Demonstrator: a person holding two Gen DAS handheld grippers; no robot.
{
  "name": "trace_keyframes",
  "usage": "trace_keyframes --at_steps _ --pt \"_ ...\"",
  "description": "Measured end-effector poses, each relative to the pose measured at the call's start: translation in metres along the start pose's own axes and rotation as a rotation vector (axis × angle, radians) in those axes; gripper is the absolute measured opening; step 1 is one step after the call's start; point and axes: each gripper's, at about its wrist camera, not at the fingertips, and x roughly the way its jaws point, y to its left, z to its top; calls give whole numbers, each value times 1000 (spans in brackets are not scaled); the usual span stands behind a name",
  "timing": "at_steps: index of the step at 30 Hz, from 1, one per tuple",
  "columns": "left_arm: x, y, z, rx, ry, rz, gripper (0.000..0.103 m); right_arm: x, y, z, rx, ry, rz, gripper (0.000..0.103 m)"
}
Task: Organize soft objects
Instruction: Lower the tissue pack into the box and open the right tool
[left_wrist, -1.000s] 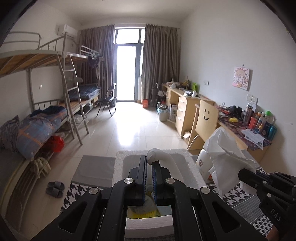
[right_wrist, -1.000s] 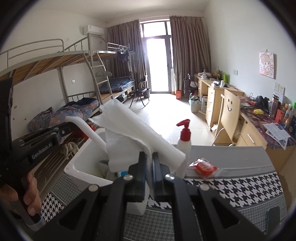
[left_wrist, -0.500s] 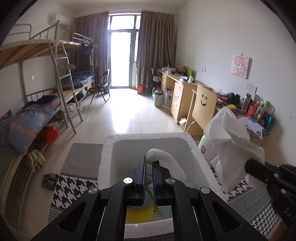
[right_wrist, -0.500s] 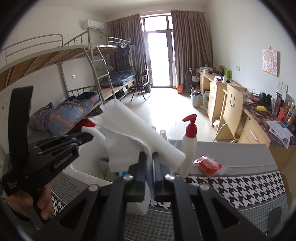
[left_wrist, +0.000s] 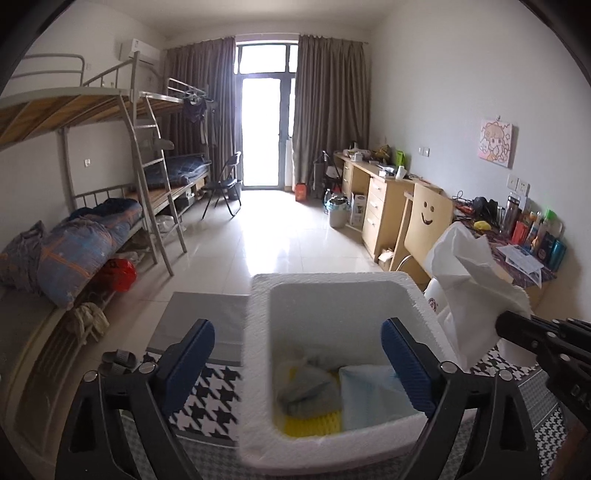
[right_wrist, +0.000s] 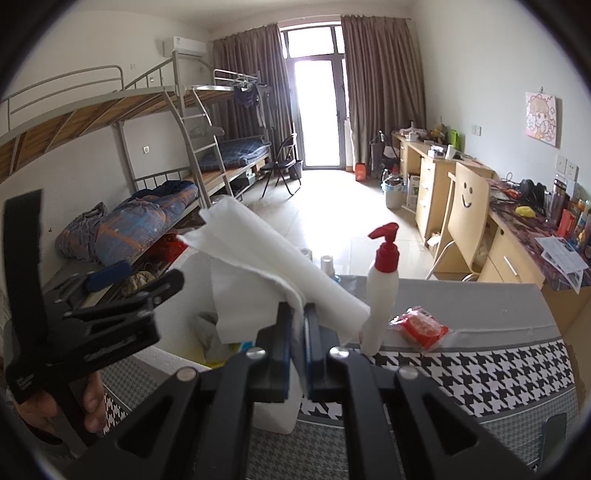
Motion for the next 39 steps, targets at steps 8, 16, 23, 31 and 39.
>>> trace_keyframes --at_steps 8,16,23,31,39 --pt "-17 13 -5 -29 -25 19 100 4 11 3 -16 5 22 8" --pt "-33 29 -16 -65 -31 4 102 14 22 5 -34 19 35 8" --pt "-41 39 -25 -66 -31 16 102 27 29 8 -42 50 53 8" --pt "-45 53 -34 -82 -24 35 102 42 39 11 -53 73 60 8" --pt "-48 60 -40 -88 -24 50 102 61 47 13 -62 100 95 8"
